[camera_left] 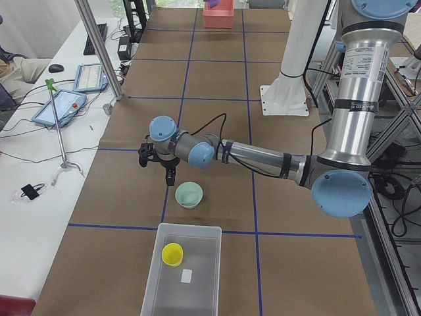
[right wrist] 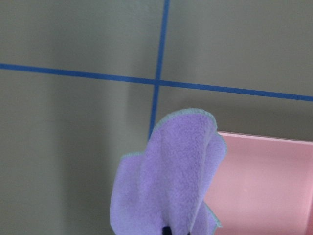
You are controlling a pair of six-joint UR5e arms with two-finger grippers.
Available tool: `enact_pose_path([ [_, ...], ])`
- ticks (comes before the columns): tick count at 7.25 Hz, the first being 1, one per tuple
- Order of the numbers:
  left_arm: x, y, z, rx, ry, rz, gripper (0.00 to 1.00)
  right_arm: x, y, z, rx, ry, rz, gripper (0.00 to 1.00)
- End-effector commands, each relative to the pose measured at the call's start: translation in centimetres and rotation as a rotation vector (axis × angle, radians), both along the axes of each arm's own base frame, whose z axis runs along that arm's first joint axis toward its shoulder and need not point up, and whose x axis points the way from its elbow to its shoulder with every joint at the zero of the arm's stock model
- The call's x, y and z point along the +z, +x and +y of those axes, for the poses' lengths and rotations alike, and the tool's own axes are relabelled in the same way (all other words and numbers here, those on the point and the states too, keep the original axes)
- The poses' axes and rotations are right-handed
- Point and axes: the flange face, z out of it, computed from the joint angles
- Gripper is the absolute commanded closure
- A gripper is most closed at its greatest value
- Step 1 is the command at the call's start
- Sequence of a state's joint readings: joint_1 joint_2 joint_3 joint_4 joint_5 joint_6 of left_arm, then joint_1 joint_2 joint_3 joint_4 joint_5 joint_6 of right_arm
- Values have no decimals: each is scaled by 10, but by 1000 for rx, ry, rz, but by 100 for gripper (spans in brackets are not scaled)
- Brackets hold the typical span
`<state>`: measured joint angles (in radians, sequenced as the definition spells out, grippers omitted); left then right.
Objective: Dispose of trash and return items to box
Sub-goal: 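Reach the left gripper to the pale green bowl and grasp its rim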
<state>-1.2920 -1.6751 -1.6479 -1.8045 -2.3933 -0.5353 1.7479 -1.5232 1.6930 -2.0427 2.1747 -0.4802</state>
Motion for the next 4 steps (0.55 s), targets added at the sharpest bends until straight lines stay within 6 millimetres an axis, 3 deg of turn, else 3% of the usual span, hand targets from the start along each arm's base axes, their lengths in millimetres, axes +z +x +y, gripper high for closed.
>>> enact_pose_path([
  [1, 11, 26, 5, -3, -8, -77, 2, 95, 3, 50, -28, 10, 1, 100],
  [2, 13, 42, 8, 8, -12, -74, 2, 125, 2, 54, -26, 20, 2, 100],
  [3, 17, 63, 13, -7, -21, -127, 2, 141, 1, 56, -27, 27, 3, 100],
  [4, 17, 86, 18, -12, -19, -145, 2, 144, 1, 56, -27, 28, 5, 100],
])
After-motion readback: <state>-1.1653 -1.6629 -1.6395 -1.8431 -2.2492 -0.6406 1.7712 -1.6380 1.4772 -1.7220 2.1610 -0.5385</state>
